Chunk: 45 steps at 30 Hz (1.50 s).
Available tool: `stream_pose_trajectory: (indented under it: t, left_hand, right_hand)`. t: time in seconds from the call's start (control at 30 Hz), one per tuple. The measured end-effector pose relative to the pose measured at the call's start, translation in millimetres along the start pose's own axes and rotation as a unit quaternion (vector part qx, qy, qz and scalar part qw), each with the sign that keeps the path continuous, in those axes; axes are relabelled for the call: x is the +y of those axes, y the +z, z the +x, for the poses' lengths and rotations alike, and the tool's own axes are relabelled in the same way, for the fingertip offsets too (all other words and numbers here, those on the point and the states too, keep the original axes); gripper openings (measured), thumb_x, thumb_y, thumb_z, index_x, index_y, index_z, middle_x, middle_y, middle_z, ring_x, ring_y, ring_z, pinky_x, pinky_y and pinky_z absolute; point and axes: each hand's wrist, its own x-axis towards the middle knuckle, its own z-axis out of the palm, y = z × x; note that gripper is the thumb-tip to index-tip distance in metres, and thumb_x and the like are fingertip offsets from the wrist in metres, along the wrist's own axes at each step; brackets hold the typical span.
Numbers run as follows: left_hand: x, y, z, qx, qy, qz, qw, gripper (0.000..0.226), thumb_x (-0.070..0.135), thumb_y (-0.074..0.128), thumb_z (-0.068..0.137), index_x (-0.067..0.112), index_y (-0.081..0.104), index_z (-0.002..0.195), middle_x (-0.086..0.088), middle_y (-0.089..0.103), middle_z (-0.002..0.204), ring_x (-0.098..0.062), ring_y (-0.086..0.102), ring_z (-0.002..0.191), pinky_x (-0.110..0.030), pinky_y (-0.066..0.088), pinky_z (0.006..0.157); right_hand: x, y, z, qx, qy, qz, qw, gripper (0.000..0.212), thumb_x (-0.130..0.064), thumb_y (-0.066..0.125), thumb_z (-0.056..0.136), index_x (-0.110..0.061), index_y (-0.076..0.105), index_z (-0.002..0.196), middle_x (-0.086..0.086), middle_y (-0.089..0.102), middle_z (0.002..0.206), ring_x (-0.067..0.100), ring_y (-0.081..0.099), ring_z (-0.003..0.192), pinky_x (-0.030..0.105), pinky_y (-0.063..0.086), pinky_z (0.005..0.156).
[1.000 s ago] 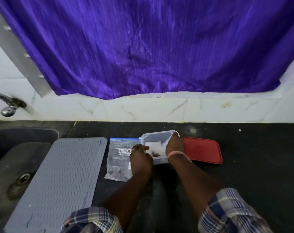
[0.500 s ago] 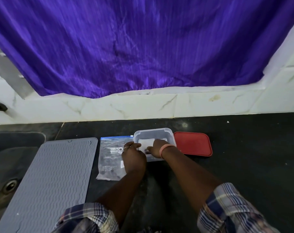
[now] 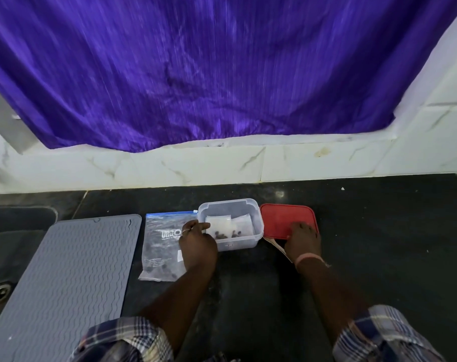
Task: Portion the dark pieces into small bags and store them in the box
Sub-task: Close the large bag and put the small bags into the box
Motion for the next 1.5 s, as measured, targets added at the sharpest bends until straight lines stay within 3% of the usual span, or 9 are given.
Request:
stream_pose_trajectory:
  t: [0.37, 0.6, 0.7, 0.8, 0.9, 1.07, 1.17, 1.33, 1.5]
  left_hand:
    - [0, 1, 1, -0.003, 0.012, 0.004, 1.000, 0.033, -0.002, 0.064, 0.090, 0.017, 0.074, 0.115, -0.006, 0.055, 0.143, -0.023, 0.056, 0.129, -0.041, 0.045, 0.114]
    - [1, -6, -3, -0.001, 0.006, -0.026, 1.000, 0.030, 0.002, 0.061, 0.096, 0.015, 0.071, 0.121, -0.007, 0.055, 0.143, -0.023, 0.054, 0.131, -0.033, 0.041, 0.112]
    - [3, -9, -5, 0.010, 0.004, -0.049, 0.999, 0.030, 0.005, 0.059, 0.098, 0.015, 0.069, 0.124, -0.008, 0.059, 0.139, -0.024, 0.056, 0.128, -0.035, 0.044, 0.110]
    - [8, -12, -3, 0.052, 0.009, -0.088, 0.995, 0.028, 0.003, 0.059, 0.097, 0.012, 0.072, 0.120, -0.011, 0.065, 0.129, -0.026, 0.061, 0.119, -0.042, 0.050, 0.107]
    - [14, -9, 2, 0.095, 0.025, -0.127, 0.987, 0.025, 0.003, 0.055, 0.098, 0.009, 0.073, 0.115, -0.012, 0.068, 0.119, -0.026, 0.062, 0.113, -0.040, 0.049, 0.104]
    - [30, -8, 8, 0.054, -0.046, -0.231, 0.970, 0.028, 0.037, 0.054, 0.103, 0.015, 0.071, 0.109, -0.003, 0.072, 0.103, -0.021, 0.066, 0.096, -0.036, 0.050, 0.086]
    - [29, -12, 12, 0.019, -0.066, -0.236, 0.969, 0.024, 0.031, 0.067, 0.096, 0.016, 0.071, 0.115, -0.001, 0.074, 0.102, -0.020, 0.069, 0.094, -0.033, 0.052, 0.084]
    - [17, -12, 17, 0.024, -0.113, -0.132, 0.985, 0.032, 0.020, 0.064, 0.094, 0.013, 0.070, 0.125, -0.010, 0.075, 0.115, -0.033, 0.070, 0.105, -0.045, 0.055, 0.097]
    - [13, -10, 14, -0.009, -0.116, -0.102, 0.988, 0.039, 0.018, 0.064, 0.095, 0.012, 0.065, 0.134, -0.013, 0.072, 0.123, -0.036, 0.070, 0.105, -0.044, 0.056, 0.096]
  right_hand:
    - [-5, -3, -4, -0.025, -0.130, -0.098, 0.986, 0.038, -0.014, 0.056, 0.088, -0.018, 0.058, 0.126, 0.006, 0.059, 0.128, 0.027, 0.057, 0.116, 0.039, 0.048, 0.093]
    - [-28, -40, 5, 0.218, -0.105, 0.045, 0.969, 0.031, -0.008, 0.061, 0.075, -0.023, 0.065, 0.103, 0.009, 0.067, 0.078, 0.032, 0.066, 0.067, 0.036, 0.054, 0.063]
    - [-49, -82, -2, 0.356, -0.056, 0.226, 0.905, 0.012, -0.011, 0.063, 0.086, -0.014, 0.059, 0.096, 0.013, 0.064, 0.084, 0.035, 0.062, 0.072, 0.038, 0.047, 0.061]
    - [-82, -108, -21, 0.362, -0.044, 0.416, 0.833, 0.013, -0.015, 0.061, 0.090, -0.015, 0.055, 0.101, 0.006, 0.064, 0.093, 0.020, 0.060, 0.079, 0.024, 0.046, 0.068]
    - [-118, -110, -38, 0.283, -0.013, 0.595, 0.752, 0.041, -0.004, 0.063, 0.086, -0.012, 0.046, 0.123, 0.009, 0.063, 0.113, 0.018, 0.065, 0.094, 0.016, 0.052, 0.082]
    - [-155, -63, -49, 0.040, 0.152, 0.749, 0.644, 0.097, 0.009, 0.065, 0.080, -0.016, 0.011, 0.157, 0.008, 0.056, 0.136, 0.024, 0.062, 0.113, 0.046, 0.051, 0.101]
    - [-159, -44, -61, -0.003, 0.197, 0.701, 0.685, 0.088, -0.004, 0.067, 0.078, -0.023, 0.024, 0.152, 0.009, 0.060, 0.131, 0.029, 0.065, 0.109, 0.050, 0.056, 0.094]
    - [-147, -47, -66, 0.041, 0.197, 0.564, 0.801, 0.036, -0.014, 0.067, 0.084, -0.017, 0.048, 0.115, 0.008, 0.060, 0.118, 0.026, 0.064, 0.091, 0.032, 0.050, 0.077]
    - [-138, -43, -63, 0.037, 0.201, 0.445, 0.872, 0.038, -0.021, 0.068, 0.087, -0.007, 0.049, 0.117, 0.016, 0.043, 0.130, 0.037, 0.062, 0.100, 0.038, 0.052, 0.083]
